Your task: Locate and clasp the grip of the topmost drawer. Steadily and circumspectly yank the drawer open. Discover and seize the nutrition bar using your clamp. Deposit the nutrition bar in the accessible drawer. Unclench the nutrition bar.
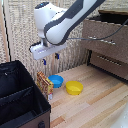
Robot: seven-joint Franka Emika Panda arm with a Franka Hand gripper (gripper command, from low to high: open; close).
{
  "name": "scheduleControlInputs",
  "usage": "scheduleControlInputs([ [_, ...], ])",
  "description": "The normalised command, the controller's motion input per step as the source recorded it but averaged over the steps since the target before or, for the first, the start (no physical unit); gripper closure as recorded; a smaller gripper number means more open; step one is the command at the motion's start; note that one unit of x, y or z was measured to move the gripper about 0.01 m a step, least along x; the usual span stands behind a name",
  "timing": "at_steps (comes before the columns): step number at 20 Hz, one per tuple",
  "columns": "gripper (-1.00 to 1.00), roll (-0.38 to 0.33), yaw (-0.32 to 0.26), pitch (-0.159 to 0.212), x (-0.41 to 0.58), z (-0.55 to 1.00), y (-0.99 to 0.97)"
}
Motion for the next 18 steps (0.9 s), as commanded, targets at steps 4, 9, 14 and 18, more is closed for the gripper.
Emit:
scheduleControlInputs([
  [4, -1.0, 0.163, -0.119, 0.106, 0.583, -0.05, 0.33],
  [9, -1.0, 0.155, -0.092, 0.14, 0.455, -0.07, 0.35],
  [14, -1.0, 0.054, -0.091, 0.173, 0.182, -0.01, 0.37],
  [18, -1.0, 0.001, -0.054, 0.174, 0.089, 0.14, 0.31],
])
